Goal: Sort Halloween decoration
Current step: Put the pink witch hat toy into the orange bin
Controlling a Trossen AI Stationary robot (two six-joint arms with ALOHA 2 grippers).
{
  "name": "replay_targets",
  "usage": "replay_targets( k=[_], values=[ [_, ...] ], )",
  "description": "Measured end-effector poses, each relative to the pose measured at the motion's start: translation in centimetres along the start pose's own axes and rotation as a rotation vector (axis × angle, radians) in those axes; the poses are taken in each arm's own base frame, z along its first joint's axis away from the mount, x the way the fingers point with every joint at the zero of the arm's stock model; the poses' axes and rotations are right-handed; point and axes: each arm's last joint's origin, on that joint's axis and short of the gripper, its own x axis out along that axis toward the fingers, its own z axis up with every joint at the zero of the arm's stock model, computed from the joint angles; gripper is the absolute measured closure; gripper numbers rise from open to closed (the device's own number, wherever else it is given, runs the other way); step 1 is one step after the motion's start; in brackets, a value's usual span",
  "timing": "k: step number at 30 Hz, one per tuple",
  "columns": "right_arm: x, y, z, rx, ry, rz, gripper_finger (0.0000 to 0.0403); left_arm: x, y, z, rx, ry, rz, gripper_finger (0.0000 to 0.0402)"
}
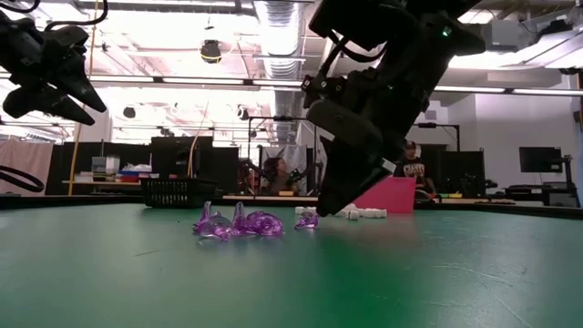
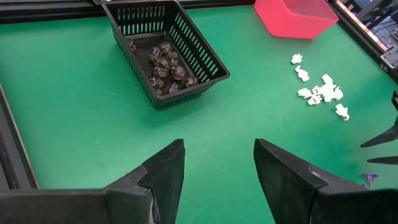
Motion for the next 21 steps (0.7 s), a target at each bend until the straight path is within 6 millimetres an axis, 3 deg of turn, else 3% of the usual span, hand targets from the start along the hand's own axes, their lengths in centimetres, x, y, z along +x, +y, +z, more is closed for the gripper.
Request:
replay_targets(
  k=[21],
  values=[
    [1.0, 0.4, 0.0, 0.001, -0.019, 0.029, 0.0248, 0.0, 0.0, 0.0, 0.002, -0.004, 0.002, 0.0219]
  ],
)
